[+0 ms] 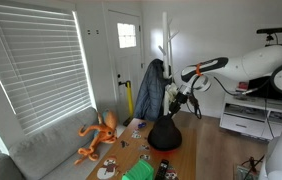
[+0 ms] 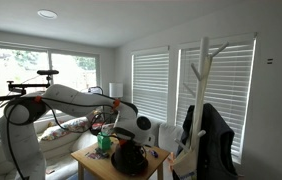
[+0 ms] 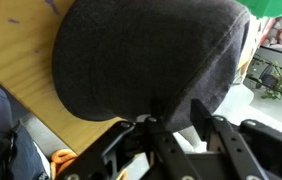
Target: Swap the hats, put the red hat at the bottom and black on top
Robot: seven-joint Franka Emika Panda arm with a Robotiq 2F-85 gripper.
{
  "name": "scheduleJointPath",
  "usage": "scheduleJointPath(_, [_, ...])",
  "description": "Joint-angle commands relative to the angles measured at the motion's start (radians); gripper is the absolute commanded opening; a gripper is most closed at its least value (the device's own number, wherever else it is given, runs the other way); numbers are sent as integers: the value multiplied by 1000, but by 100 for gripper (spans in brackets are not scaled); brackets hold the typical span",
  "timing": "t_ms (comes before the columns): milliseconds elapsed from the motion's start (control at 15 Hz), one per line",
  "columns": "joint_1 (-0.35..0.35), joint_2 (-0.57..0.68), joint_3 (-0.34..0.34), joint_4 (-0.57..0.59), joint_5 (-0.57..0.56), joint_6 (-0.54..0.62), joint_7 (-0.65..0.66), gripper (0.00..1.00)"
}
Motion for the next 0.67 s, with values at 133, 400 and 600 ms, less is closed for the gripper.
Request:
scheduleJointPath(133, [25,-35,86,92,-111,-10,147,81])
scheduleJointPath(400, [59,-81,149,141,-290,-20,317,100])
scheduleJointPath(600, [81,-111,195,174,-445,-48,445,100])
